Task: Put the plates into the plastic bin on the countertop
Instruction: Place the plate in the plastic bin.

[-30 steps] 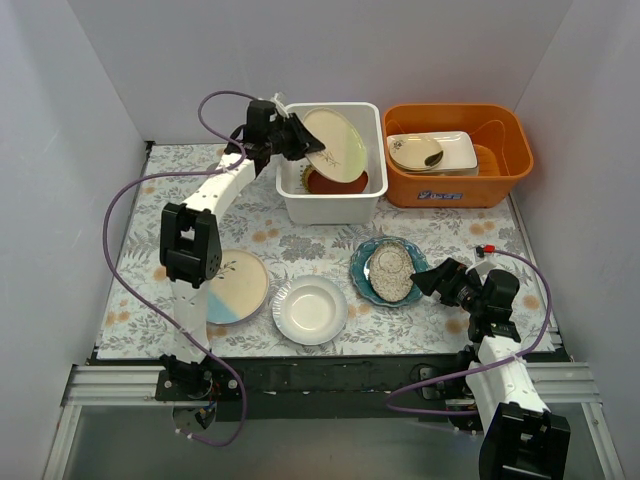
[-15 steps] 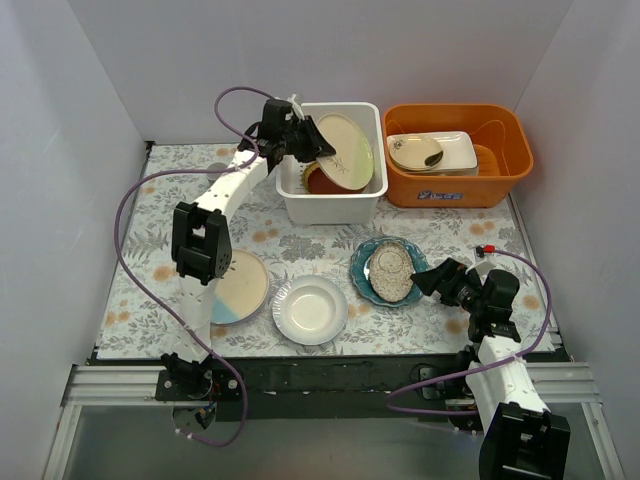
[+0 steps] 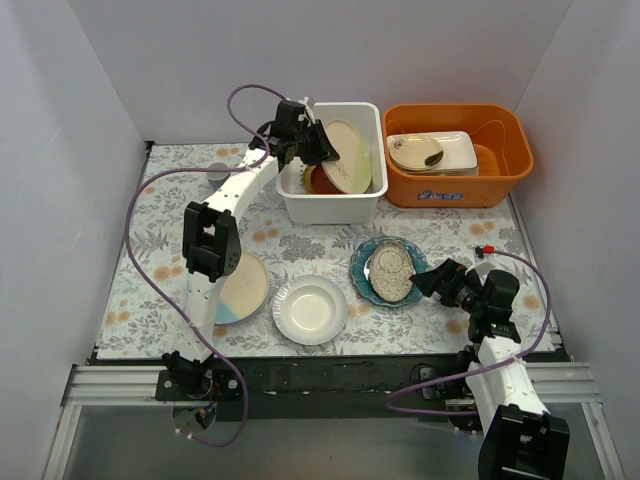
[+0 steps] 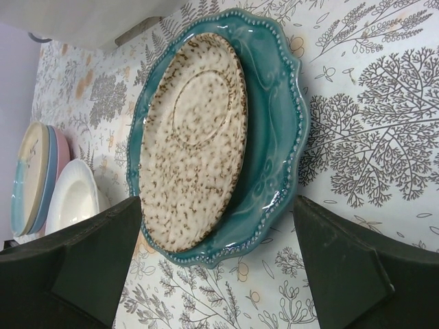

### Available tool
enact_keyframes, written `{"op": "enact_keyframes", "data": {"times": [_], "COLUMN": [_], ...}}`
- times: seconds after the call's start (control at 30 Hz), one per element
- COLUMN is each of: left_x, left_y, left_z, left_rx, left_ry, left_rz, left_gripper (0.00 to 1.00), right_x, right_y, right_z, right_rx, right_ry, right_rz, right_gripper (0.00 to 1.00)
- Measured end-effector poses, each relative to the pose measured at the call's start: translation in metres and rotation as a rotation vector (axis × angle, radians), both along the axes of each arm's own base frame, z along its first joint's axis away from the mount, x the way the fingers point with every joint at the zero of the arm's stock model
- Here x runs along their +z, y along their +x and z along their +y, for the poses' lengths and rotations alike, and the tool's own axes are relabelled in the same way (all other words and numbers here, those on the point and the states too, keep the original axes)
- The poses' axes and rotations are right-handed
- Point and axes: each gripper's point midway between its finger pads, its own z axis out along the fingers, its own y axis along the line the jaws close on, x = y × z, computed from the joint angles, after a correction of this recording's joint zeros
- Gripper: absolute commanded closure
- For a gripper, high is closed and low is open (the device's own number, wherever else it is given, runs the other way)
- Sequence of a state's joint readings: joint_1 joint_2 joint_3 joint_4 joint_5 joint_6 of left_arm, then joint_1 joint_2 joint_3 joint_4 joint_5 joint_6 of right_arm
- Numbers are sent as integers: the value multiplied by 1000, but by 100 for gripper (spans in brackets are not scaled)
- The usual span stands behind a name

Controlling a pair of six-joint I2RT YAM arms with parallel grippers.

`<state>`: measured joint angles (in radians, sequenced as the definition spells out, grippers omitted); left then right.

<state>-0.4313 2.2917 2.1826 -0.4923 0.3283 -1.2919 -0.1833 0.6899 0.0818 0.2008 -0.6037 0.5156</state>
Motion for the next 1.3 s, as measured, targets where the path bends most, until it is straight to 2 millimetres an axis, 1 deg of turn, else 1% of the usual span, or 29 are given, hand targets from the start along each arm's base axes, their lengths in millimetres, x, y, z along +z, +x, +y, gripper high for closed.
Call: {"op": "enact_keyframes", "data": {"times": [0.07, 0.27, 0.53, 0.57, 0.63, 0.67, 0.77, 0.8, 0.87, 0.9, 0.93, 1.0, 1.03, 1.1, 1.13, 1.2, 1.23, 1.3], "left_x": [1, -8, -7, -8, -8, -8, -11, -13, -19, -24, -27, -33, -35, -36, -36, -38, -39, -41], "left_y": [2, 6, 3, 2, 3, 4, 6, 7, 7, 6, 7, 5, 3, 3, 3, 2, 2, 2], "left_z": [-1, -4, -6, -6, -6, -7, -7, -7, -6, -6, -5, -3, -2, -1, -1, 0, 2, 4], "left_rx": [0, 8, 16, 19, 20, 19, 20, 20, 21, 20, 21, 21, 23, 24, 23, 25, 29, 34], "left_ry": [6, 40, 103, 108, 114, 114, 120, 123, 137, 144, 150, 163, 169, 173, 176, 187, 195, 208], "left_rz": [-8, -15, -36, -35, -34, -35, -28, -26, -17, -9, -3, 11, 22, 25, 25, 27, 30, 31], "left_gripper": [100, 100, 100, 99, 92, 86, 77, 70, 62, 53, 47, 41, 35, 30, 25, 20, 15, 10], "right_x": [0, 8, 4, 5, 6, 7, 7, 7, 7, 7, 7, 9, 10, 11, 12, 13, 13, 13], "right_y": [-2, -5, -11, -11, -10, -10, -10, -10, -10, -10, -11, -11, -11, -11, -11, -11, -12, -12], "right_z": [0, 1, 1, 1, 2, 2, 2, 2, 3, 3, 4, 4, 5, 5, 5, 5, 5, 5], "right_rx": [1, 3, 10, 9, 8, 9, 11, 12, 16, 18, 22, 26, 27, 29, 29, 30, 30, 31], "right_ry": [-1, -8, -16, -15, -13, -13, -12, -12, -10, -8, -7, -5, -4, -3, -3, -3, -2, -1], "right_rz": [3, -33, -1, -3, -10, -13, -15, -14, -12, -12, -13, -20, -25, -36, -40, -45, -46, -45], "right_gripper": [2, 2, 2, 2, 2, 2, 2, 2, 2, 2, 2, 2, 2, 2, 2, 2, 2, 2]}}
